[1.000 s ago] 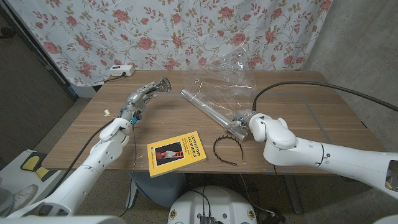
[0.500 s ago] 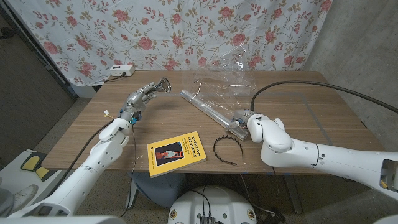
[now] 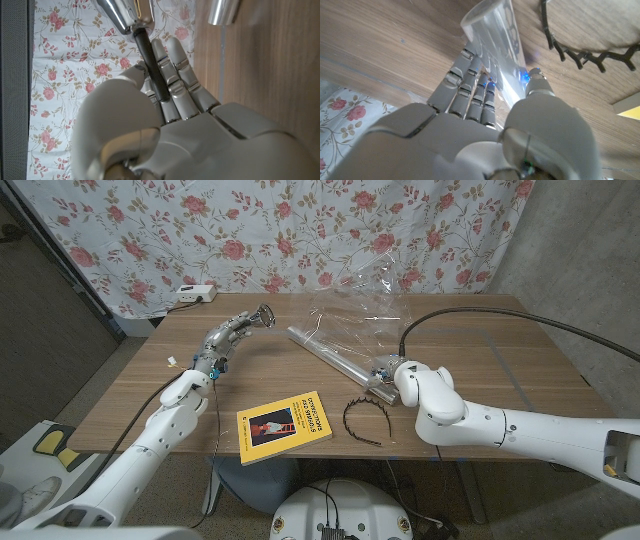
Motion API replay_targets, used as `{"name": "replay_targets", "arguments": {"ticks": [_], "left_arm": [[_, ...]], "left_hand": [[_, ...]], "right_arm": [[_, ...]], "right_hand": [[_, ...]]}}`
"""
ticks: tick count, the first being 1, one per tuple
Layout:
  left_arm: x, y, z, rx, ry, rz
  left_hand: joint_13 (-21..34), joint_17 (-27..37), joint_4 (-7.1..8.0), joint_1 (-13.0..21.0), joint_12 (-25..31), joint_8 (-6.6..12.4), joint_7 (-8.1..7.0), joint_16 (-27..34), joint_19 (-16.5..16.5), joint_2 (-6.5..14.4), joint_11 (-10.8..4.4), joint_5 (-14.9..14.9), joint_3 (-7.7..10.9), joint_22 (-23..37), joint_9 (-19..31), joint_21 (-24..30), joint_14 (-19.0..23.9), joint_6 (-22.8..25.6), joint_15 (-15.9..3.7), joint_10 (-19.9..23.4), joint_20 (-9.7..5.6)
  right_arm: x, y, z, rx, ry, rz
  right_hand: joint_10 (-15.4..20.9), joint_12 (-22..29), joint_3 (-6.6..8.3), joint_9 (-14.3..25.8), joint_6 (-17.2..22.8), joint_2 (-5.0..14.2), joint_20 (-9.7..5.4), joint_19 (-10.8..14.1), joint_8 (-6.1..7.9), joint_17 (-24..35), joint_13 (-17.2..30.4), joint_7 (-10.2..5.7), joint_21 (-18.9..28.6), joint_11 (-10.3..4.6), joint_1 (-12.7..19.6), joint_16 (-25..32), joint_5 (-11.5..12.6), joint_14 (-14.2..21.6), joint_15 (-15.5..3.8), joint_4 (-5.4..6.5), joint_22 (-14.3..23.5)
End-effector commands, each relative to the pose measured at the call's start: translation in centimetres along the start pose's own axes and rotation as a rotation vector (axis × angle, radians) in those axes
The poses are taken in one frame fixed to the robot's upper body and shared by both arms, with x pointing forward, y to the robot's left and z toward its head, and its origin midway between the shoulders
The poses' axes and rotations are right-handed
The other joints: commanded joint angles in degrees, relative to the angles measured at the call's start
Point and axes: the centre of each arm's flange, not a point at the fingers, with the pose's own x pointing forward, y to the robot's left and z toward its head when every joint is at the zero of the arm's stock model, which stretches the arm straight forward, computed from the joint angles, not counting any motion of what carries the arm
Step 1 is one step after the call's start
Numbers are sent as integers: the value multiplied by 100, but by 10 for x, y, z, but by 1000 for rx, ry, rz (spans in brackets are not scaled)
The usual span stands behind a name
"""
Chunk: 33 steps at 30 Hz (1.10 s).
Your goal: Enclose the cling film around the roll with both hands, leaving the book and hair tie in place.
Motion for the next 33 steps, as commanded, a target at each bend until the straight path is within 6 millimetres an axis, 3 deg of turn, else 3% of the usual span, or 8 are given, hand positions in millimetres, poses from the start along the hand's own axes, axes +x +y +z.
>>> {"name": "replay_targets", "arguments": {"ticks": [1,8,13,18,20,22,26,33], "left_arm": [[2,0,-1,2,3,1],[2,0,-2,3,6,1],[3,0,-3,3,6,2],[4,1,-4,1,7,3],[4,1,-4,0,7,3],[4,0,-5,-1,8,4],[5,0,-5,-2,7,4],[6,-1,-5,-1,8,4]], "left_hand": [[29,15,-53,81,-8,-3,-34,8,-19,4,4,36,31,5,4,39,184,40,-109,54,-16],[33,12,-52,80,-13,-5,-32,1,-25,4,-1,34,32,5,2,48,184,42,-105,53,-18],[33,10,-52,80,-17,-6,-36,-3,-28,4,-4,33,32,4,2,53,183,45,-106,51,-18],[33,15,-52,81,-21,-9,-43,-3,-33,3,-11,33,34,3,1,58,187,44,-106,54,-19],[35,14,-52,80,-21,-9,-43,-6,-34,3,-7,32,34,3,0,60,184,45,-105,56,-19],[37,16,-51,80,-21,-10,-46,-5,-35,3,-4,32,34,3,0,62,186,45,-105,56,-19],[43,16,-52,81,-18,-12,-52,-8,-36,3,-5,31,34,4,-1,69,185,43,-106,63,-18],[45,18,-49,78,-28,-13,-53,-12,-40,3,-1,30,35,3,-2,76,184,49,-104,51,-18]], "right_arm": [[6,6,2,-28,1,-1],[12,11,1,-16,2,4],[15,13,-2,2,9,-2],[16,14,-3,5,6,-18],[16,14,-4,8,8,-31],[16,14,-5,9,9,-41],[15,12,-7,10,10,-57],[9,1,-14,25,-12,-90]], "right_hand": [[177,161,146,49,102,131,-52,12,50,179,102,-56,53,-91,455,121,101,126,-938,-7,43],[404,464,325,129,118,225,-172,248,14,555,261,-83,256,-141,1174,382,340,515,-1020,1,90],[829,985,386,291,265,204,-340,405,59,943,556,-104,509,-233,1711,587,568,1099,-1044,38,142],[1140,1494,352,519,730,156,-433,503,251,1221,887,-71,825,-266,2068,583,688,1558,-1053,77,233],[1276,1711,350,633,876,134,-448,549,314,1315,1033,-130,1009,-348,2262,524,727,1720,-1059,62,295],[1263,1831,342,720,900,76,-460,544,324,1397,1148,-208,1149,-449,2451,497,750,1859,-1064,33,353],[1267,2079,285,891,1051,40,-454,493,395,1555,1391,-346,1402,-498,2628,435,740,2033,-1059,88,474],[1076,2316,201,1142,1378,45,-452,281,574,1778,1731,-425,1707,-548,2772,288,652,2068,-1054,137,640]]}}
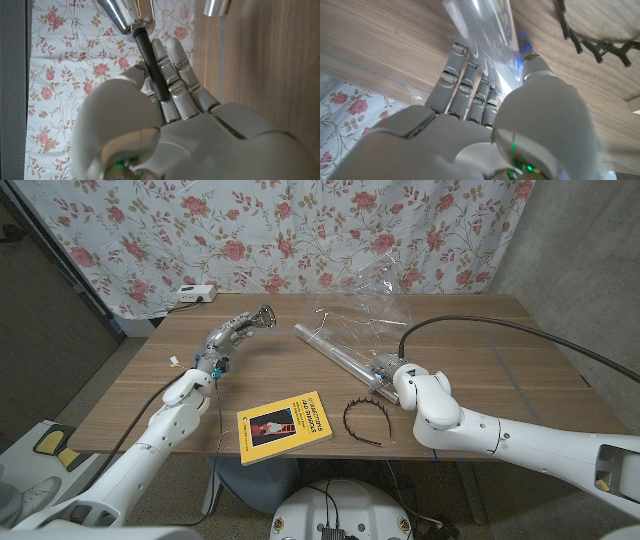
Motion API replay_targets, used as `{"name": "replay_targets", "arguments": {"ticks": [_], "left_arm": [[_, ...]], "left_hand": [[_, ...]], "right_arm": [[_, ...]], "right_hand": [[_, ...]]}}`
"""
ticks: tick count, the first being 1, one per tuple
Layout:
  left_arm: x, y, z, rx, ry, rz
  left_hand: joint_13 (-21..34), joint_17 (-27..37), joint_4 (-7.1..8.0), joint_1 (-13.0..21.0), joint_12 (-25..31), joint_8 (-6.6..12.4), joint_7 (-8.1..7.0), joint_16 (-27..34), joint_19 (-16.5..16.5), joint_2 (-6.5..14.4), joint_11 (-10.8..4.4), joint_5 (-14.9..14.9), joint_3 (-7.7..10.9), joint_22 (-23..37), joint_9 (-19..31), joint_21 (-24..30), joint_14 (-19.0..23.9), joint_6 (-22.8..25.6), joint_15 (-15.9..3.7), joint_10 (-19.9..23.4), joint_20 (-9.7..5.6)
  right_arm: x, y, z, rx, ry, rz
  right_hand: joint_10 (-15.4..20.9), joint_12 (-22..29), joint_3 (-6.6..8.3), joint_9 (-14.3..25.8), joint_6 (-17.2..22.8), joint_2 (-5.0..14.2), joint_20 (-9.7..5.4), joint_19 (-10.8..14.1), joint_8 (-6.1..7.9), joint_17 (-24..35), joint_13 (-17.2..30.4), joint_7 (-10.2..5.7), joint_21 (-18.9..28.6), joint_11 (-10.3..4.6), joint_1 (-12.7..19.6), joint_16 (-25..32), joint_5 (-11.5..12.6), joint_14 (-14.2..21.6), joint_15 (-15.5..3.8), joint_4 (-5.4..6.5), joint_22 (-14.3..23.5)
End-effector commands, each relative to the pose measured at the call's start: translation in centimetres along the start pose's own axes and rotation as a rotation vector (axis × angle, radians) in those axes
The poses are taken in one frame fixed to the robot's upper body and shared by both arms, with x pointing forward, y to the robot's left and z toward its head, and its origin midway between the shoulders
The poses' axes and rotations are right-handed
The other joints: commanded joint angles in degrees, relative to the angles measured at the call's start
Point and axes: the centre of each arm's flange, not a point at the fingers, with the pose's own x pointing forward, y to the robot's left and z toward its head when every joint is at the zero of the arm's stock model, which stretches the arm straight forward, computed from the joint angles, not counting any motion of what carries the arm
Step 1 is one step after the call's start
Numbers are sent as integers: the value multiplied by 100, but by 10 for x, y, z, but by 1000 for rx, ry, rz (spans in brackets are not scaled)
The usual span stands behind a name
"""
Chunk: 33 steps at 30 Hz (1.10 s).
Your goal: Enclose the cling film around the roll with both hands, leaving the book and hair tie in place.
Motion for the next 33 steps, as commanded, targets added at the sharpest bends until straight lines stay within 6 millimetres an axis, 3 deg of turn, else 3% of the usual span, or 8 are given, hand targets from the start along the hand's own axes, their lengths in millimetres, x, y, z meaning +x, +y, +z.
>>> {"name": "replay_targets", "arguments": {"ticks": [1,7,13,19,25,33], "left_arm": [[2,-2,-1,-1,2,-1],[4,-4,-1,0,2,-5],[5,-4,0,3,-2,-4],[3,-6,0,1,-9,2],[2,-7,4,10,-11,6],[3,-11,12,25,-17,4]], "left_hand": [[19,21,-33,62,-7,-13,-21,-14,0,-12,-1,32,20,3,-2,46,181,19,-104,51,-15],[25,30,-33,61,-7,-16,-21,-11,-4,-12,-3,31,21,3,-3,55,190,20,-106,59,-14],[34,33,-32,58,-10,-14,-30,-15,-12,-13,-11,30,22,2,-4,60,187,30,-104,52,-15],[33,28,-33,58,-11,-20,-15,-25,-24,-14,6,31,25,0,-5,63,179,21,-105,65,-17],[31,25,-35,61,-20,-24,-10,-33,-29,-14,15,32,28,-1,-6,66,174,16,-104,58,-18],[32,31,-36,64,-25,-24,-6,-27,-31,-12,17,32,30,-1,-7,74,187,22,-107,59,-18]], "right_arm": [[-5,-13,-13,13,-16,-57],[-11,-29,-29,42,-78,-71],[-16,-39,-35,40,-89,-101],[-14,-47,-40,61,-120,-115],[-13,-62,-46,100,-169,-137],[-14,-77,-52,101,-185,-208]], "right_hand": [[405,138,-42,131,618,836,-370,-62,117,110,247,-413,154,-540,975,-68,-63,349,-1078,21,89],[139,300,-77,362,822,966,-384,-354,224,365,548,-459,489,-536,1108,-206,-190,334,-1076,43,292],[62,390,-92,470,856,1012,-389,-405,248,506,687,-442,693,-568,1150,-222,-184,417,-1074,54,388],[3,458,-107,559,779,1016,-389,-444,215,617,782,-410,883,-599,1160,-254,-142,490,-1071,61,461],[-155,498,-94,593,678,1064,-397,-633,127,728,871,-428,1031,-494,1224,-335,-143,447,-1062,54,545],[-208,527,-88,593,634,1092,-398,-765,53,822,890,-400,1151,-483,1283,-383,-155,423,-1059,49,609]]}}
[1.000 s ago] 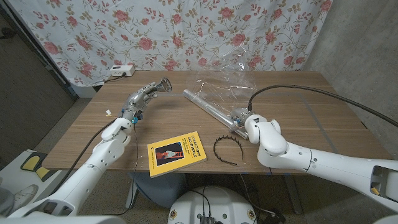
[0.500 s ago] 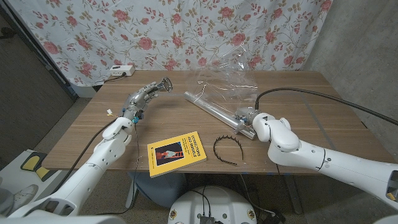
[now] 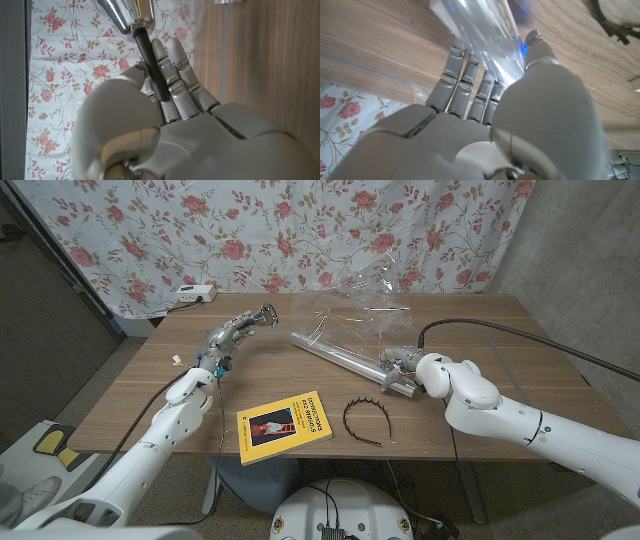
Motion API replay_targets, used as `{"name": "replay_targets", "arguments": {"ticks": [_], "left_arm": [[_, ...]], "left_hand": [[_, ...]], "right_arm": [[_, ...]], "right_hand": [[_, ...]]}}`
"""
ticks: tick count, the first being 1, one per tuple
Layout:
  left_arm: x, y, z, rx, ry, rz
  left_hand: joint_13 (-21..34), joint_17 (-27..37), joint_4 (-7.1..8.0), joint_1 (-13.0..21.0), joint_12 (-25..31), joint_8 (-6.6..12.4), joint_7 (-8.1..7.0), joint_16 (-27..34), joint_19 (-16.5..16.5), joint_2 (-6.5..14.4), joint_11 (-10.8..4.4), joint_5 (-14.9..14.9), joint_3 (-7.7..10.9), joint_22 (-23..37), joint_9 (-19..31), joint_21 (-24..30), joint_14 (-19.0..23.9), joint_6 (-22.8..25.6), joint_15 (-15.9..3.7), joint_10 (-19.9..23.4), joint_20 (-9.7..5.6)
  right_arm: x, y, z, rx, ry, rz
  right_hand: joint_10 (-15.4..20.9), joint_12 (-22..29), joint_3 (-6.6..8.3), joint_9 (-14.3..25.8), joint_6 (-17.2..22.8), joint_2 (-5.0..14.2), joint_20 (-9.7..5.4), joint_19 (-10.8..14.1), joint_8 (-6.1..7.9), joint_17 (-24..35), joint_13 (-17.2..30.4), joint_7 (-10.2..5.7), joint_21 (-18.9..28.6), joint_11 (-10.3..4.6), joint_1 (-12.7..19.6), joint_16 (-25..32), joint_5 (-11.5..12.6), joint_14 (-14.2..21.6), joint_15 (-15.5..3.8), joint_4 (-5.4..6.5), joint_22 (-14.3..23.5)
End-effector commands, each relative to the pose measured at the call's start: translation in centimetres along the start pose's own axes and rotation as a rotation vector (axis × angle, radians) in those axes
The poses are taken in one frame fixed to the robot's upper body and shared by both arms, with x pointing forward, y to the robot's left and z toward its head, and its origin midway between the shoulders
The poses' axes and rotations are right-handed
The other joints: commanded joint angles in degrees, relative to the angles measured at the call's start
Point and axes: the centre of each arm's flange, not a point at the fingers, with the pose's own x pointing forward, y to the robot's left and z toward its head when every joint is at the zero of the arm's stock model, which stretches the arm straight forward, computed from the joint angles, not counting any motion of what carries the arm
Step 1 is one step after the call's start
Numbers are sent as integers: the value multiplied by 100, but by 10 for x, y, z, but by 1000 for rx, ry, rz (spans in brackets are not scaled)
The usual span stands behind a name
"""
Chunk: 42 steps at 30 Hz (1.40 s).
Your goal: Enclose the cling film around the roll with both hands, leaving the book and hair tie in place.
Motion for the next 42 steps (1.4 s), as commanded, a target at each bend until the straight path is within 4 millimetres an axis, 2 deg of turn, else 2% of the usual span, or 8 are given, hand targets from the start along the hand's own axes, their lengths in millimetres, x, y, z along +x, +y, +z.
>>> {"name": "replay_targets", "arguments": {"ticks": [1,24,31,42], "left_arm": [[0,-4,10,19,-10,1],[3,-19,25,44,-33,-19],[-2,-21,24,44,-29,-17],[-11,-20,24,43,-29,-3]], "left_hand": [[9,29,-29,67,-26,-24,-9,-5,-33,-9,16,31,23,-1,-7,39,169,23,-127,56,-21],[24,35,-32,71,-29,-28,-4,-15,-40,-9,-2,28,28,0,-9,70,174,29,-125,76,-19],[25,38,-30,70,-33,-28,-8,-15,-44,-9,7,28,28,0,-9,77,178,33,-125,79,-18],[31,38,-29,69,-37,-26,-15,-18,-52,-10,-3,27,29,-1,-10,84,182,44,-125,78,-18]], "right_arm": [[-1,-28,-9,15,-50,-96],[-18,-72,-30,23,-104,-302],[-17,-77,-32,27,-117,-329],[-15,-74,-20,-42,-91,-338]], "right_hand": [[-32,60,25,33,-30,1194,-568,-70,-30,65,34,-8,81,-1,1192,-37,18,231,-879,4,32],[-93,105,18,36,-48,1206,-567,-271,-154,231,18,3,351,15,1258,-159,-27,153,-875,9,141],[-81,98,13,36,-18,1194,-563,-291,-179,275,-40,29,450,34,1278,-198,-54,140,-882,5,166],[-84,241,9,160,54,1196,-538,-473,-179,467,78,-3,700,5,1310,-190,-32,297,-872,18,226]]}}
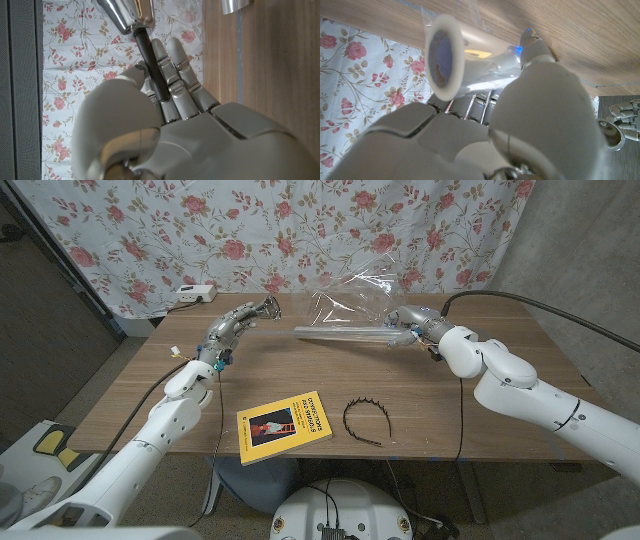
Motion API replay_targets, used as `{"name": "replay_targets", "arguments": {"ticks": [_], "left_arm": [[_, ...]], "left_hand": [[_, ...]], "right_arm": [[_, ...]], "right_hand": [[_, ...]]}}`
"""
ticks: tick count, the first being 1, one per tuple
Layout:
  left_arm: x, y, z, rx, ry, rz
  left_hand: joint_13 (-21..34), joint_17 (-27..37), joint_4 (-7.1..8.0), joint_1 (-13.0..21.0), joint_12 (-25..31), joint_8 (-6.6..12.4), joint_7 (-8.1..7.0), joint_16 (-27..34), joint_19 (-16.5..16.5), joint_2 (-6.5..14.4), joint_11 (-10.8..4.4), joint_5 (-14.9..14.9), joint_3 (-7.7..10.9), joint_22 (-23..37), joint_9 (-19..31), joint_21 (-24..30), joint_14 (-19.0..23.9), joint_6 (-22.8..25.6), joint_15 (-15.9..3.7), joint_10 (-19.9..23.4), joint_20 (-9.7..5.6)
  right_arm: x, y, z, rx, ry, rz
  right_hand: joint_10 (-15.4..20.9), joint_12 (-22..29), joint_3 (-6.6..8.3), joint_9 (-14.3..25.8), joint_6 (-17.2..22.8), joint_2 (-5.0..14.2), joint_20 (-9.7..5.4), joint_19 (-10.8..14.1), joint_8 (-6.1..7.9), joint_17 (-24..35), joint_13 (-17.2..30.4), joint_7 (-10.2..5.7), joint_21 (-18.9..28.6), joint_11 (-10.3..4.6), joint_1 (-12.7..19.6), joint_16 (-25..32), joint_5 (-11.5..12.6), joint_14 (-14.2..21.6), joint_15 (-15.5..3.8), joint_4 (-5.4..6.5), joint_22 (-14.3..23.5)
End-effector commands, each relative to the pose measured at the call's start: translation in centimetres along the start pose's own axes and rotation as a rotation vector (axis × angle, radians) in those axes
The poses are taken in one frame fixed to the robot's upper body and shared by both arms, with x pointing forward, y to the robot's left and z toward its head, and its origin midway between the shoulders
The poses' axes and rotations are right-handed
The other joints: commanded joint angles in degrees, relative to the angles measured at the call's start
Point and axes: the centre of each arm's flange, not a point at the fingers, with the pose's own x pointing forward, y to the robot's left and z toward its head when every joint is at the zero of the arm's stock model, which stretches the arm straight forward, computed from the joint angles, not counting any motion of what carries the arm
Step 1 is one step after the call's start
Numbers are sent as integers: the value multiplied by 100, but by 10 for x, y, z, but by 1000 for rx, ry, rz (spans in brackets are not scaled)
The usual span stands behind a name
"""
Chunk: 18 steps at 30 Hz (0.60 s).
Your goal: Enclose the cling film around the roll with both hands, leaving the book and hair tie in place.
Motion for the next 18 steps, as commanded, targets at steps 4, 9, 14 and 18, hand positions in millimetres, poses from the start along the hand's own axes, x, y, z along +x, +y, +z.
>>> {"name": "replay_targets", "arguments": {"ticks": [4,9,14,18], "left_arm": [[-10,2,0,-3,0,18],[-12,2,0,-5,-1,21],[-14,3,0,-5,-1,22],[-13,3,0,-2,1,19]], "left_hand": [[31,10,-28,66,-17,-29,-12,-21,-2,-14,-36,26,28,-1,20,28,180,41,-126,41,-6],[29,13,-29,67,-20,-32,-11,-21,-4,-14,-30,25,30,-1,20,34,182,36,-127,45,-6],[33,14,-28,67,-24,-33,-11,-22,-7,-12,-43,25,31,-1,19,38,185,37,-125,39,-7],[39,16,-34,73,-21,-32,-26,-20,-8,-15,-40,24,32,-1,19,43,192,42,-135,44,-6]], "right_arm": [[3,1,8,-34,2,-25],[4,2,6,-2,-10,-33],[4,0,1,83,-39,-55],[3,-2,-2,131,-56,-76]], "right_hand": [[-3,170,-6,147,125,1169,-638,-167,54,172,181,-68,220,-67,1213,32,17,165,-587,-4,82],[-53,253,-26,226,99,1170,-622,-256,67,273,287,-92,355,-144,1255,55,-1,248,-576,-5,127],[-101,331,-68,308,93,1172,-586,-335,93,406,382,-117,503,-243,1284,123,-40,367,-570,4,177],[-147,362,-123,388,63,1185,-579,-403,116,579,448,-105,659,-248,1294,242,-72,454,-564,21,230]]}}
